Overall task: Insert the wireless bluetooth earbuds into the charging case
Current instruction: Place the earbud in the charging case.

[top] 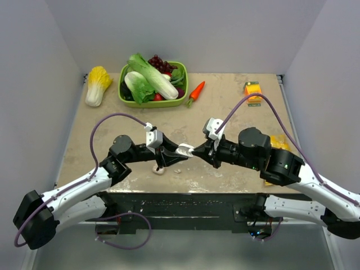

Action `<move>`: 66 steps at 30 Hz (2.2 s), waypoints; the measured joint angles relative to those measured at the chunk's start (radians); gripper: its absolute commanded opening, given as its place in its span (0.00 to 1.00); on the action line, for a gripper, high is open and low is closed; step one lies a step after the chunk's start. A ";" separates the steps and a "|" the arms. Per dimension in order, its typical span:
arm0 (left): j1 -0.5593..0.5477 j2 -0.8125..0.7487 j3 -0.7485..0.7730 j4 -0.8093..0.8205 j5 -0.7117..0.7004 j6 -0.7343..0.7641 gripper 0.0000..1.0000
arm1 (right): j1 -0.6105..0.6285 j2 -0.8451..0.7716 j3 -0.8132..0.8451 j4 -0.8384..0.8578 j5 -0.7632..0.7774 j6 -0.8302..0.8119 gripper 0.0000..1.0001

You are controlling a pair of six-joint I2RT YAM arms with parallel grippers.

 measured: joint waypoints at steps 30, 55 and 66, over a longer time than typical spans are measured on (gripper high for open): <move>0.023 0.027 0.031 -0.019 0.190 0.020 0.00 | 0.097 0.044 -0.003 -0.097 0.082 -0.042 0.00; 0.031 0.003 0.006 0.048 0.189 -0.026 0.00 | 0.097 0.059 -0.023 -0.017 0.107 -0.013 0.11; 0.030 -0.011 0.000 0.060 0.170 -0.025 0.00 | 0.097 0.061 -0.024 -0.018 0.116 0.030 0.32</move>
